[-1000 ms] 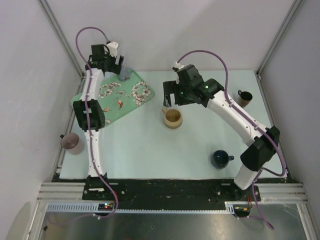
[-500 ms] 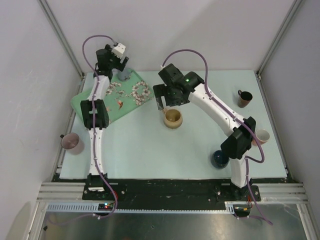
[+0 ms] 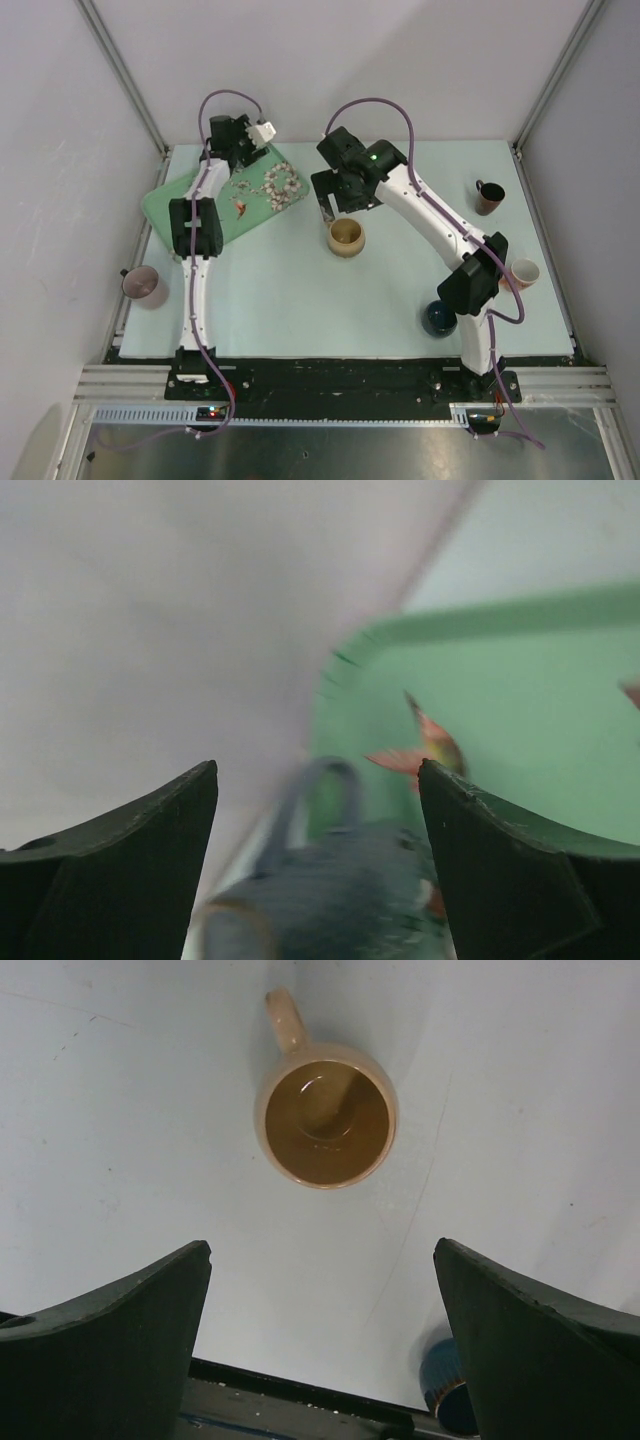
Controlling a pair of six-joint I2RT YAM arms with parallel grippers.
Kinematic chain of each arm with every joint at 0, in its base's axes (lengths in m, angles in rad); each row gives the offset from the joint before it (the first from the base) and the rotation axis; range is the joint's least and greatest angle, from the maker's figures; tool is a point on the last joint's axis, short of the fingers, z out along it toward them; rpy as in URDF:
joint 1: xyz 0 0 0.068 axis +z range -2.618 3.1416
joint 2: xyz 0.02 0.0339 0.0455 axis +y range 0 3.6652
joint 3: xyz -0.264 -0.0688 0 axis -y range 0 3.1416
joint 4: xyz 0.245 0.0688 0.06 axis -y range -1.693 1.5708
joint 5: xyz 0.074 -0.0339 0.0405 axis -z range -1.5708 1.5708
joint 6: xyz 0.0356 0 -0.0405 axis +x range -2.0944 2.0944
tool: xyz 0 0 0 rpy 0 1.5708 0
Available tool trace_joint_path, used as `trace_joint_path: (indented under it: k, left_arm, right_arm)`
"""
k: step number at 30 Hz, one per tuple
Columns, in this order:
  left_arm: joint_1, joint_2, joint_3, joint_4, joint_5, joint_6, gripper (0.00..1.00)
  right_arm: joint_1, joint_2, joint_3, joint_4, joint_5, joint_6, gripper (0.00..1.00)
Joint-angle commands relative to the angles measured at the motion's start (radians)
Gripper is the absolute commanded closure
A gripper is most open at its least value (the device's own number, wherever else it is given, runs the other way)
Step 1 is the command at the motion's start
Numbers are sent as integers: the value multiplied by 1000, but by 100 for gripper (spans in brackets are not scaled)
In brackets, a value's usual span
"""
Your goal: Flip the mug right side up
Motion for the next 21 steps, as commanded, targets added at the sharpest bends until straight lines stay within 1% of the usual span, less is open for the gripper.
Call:
trace_joint_path:
  k: [1, 4, 6, 9, 12, 16, 19, 21]
  left_arm:
    - [9, -148, -90, -171, 48, 114, 17]
    - [8, -223, -191, -206, 63, 148, 18]
    - [9, -254, -205, -259, 69, 150, 19]
    - [14, -260, -145, -420, 74, 142, 21]
    - [25, -261, -117, -507, 60, 100, 22]
    - [36, -276, -95, -611, 94, 10, 22]
    - [32, -251, -32, -741, 87, -6, 22]
    - [34, -246, -14, -797, 73, -13, 23]
  right_arm:
    - [-2, -13, 50, -16, 46, -26, 1]
    - [-1, -18, 51, -12, 46, -32, 1]
    - [-1, -25, 42, -5, 47, -34, 1]
    - [0, -35, 23, 4, 51, -34, 1]
    - [1, -45, 10, 11, 61, -35, 1]
    - [0, -63, -20, 29, 70, -43, 0]
    - [-1, -67, -29, 29, 77, -46, 1]
    - [1, -71, -33, 30, 77, -46, 1]
